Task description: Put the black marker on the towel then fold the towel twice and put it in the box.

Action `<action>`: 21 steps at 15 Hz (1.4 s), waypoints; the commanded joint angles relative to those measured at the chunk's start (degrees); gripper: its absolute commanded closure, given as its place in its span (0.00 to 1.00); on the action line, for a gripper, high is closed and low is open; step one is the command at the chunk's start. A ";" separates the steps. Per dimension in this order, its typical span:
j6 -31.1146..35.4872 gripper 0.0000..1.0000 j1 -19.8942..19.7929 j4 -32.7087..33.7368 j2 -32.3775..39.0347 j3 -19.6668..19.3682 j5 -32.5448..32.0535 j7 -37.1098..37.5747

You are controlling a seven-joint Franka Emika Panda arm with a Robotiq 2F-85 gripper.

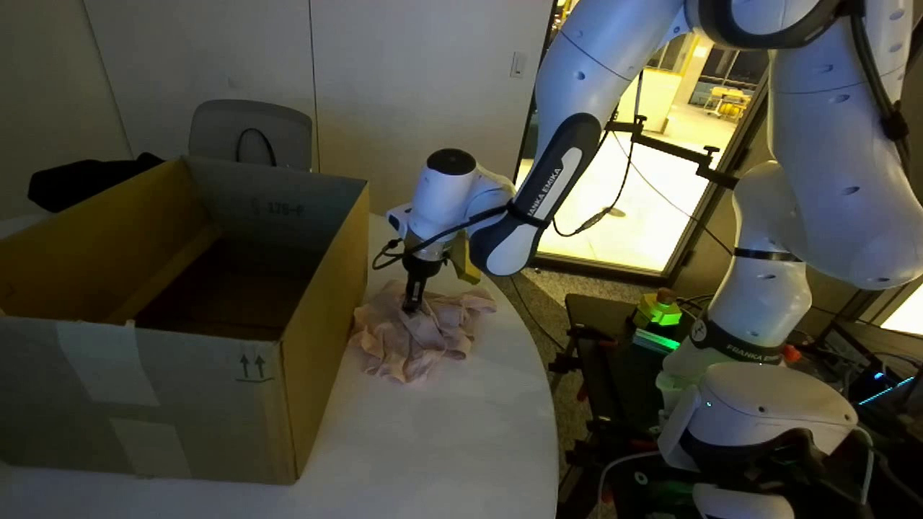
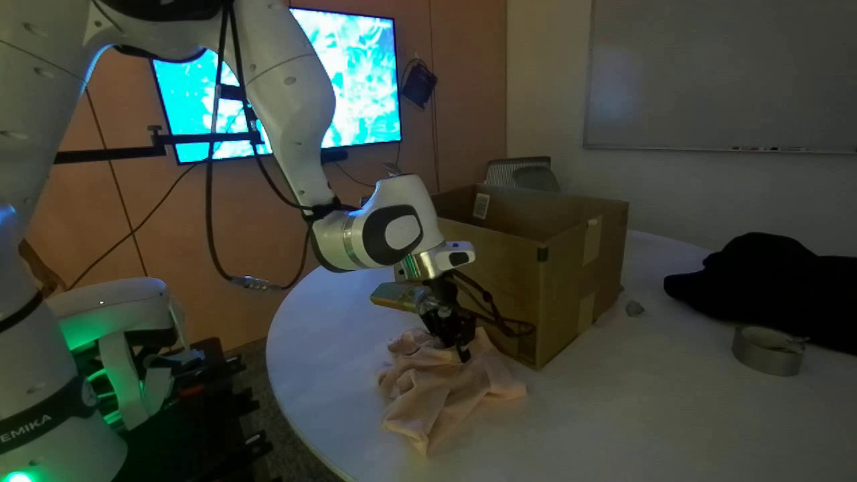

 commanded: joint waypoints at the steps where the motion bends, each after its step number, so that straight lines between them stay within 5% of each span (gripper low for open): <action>1: 3.13 0.33 1.52 -0.57 -2.10 -1.50 1.20 -0.23; 6: 4.26 0.00 1.80 1.42 -1.01 -0.17 2.89 -1.07; 21: 7.34 0.00 -3.07 7.64 8.02 7.77 11.71 -5.29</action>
